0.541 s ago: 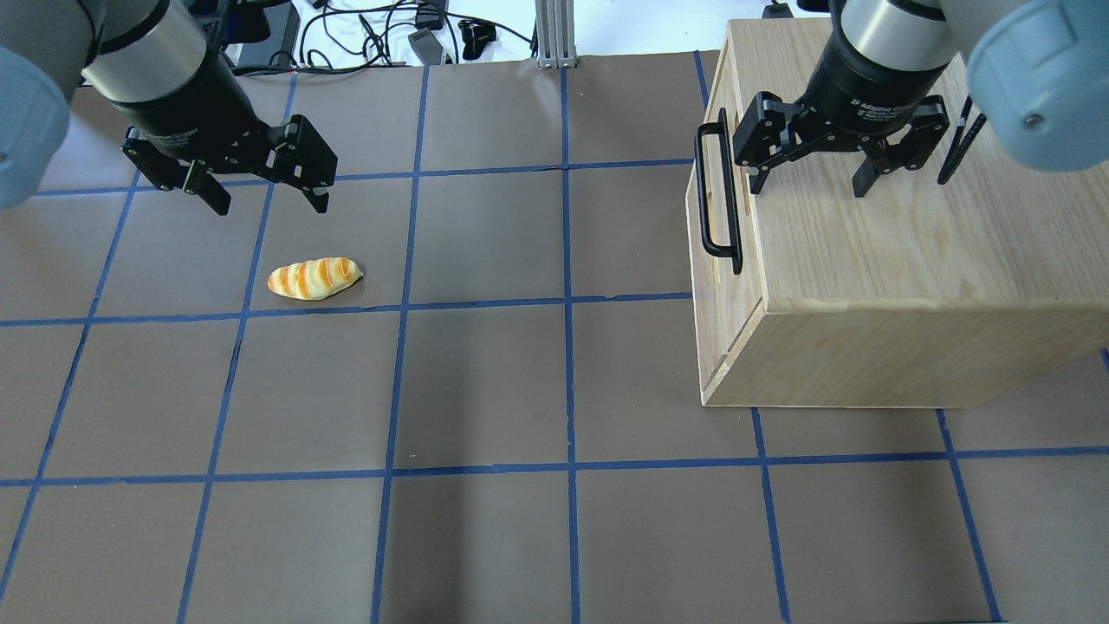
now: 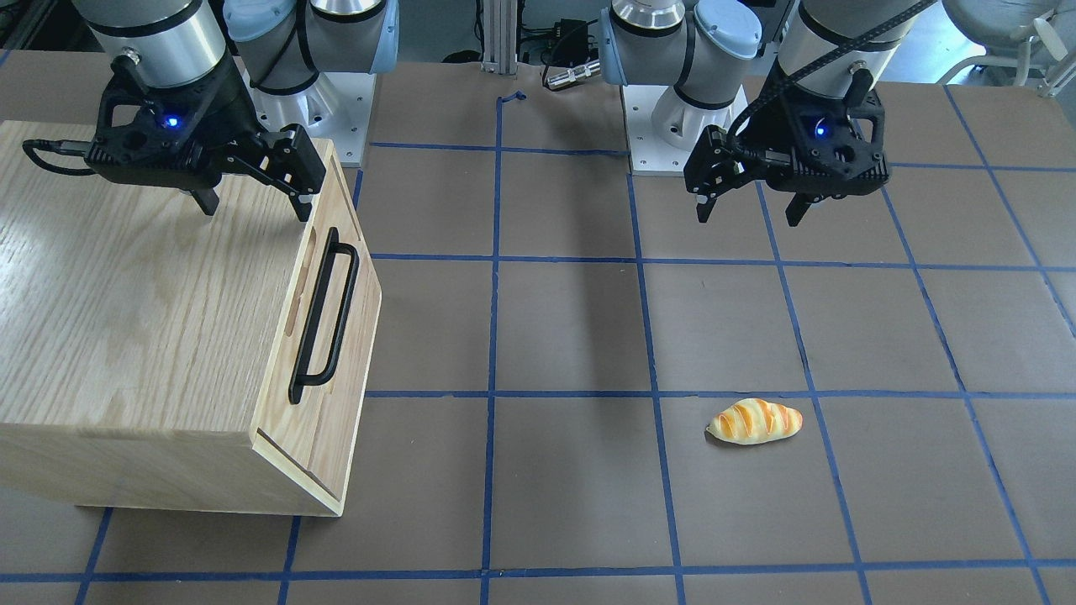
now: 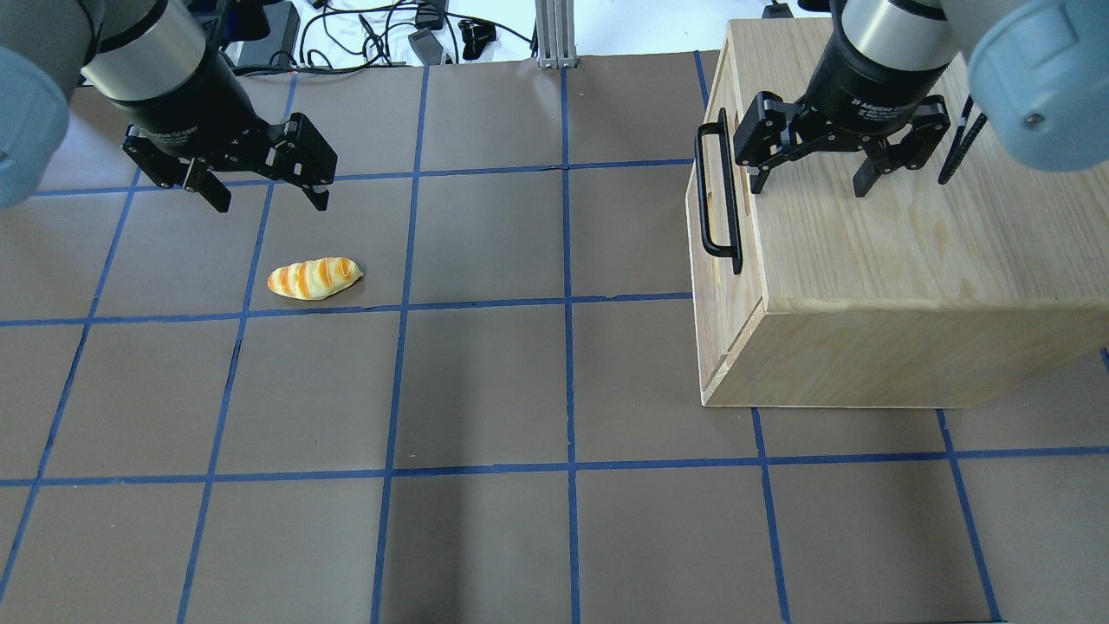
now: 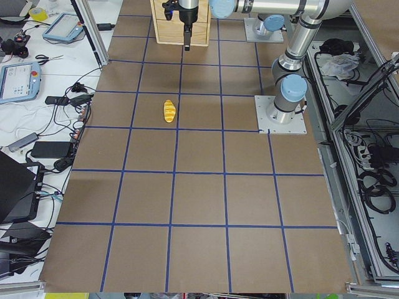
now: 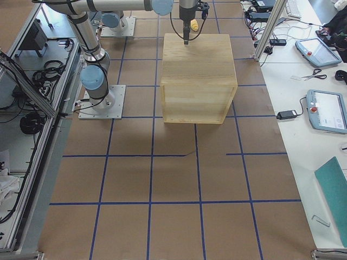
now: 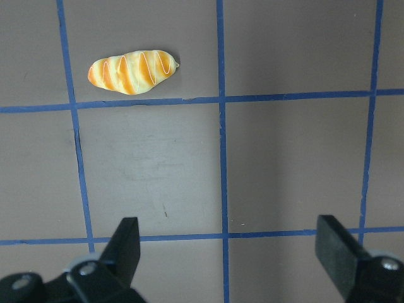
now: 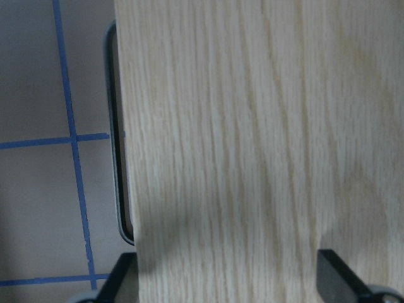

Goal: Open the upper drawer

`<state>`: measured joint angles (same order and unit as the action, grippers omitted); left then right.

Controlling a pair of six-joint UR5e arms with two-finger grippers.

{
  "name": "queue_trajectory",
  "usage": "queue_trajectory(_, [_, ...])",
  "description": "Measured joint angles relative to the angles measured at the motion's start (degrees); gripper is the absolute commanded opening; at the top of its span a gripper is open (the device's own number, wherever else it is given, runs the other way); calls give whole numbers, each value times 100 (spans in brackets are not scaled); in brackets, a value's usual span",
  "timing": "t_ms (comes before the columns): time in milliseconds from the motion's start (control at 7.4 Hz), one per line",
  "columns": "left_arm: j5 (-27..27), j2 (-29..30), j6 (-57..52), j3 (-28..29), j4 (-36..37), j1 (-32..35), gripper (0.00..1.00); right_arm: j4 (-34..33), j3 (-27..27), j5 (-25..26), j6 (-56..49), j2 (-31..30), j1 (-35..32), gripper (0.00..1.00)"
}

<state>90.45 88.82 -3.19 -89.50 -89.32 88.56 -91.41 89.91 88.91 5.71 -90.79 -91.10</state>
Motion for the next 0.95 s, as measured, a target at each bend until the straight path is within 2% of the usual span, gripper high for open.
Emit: queue_trajectory(946, [-33, 133, 39, -59, 141, -12, 100, 0, 0, 3, 0, 0, -4, 100])
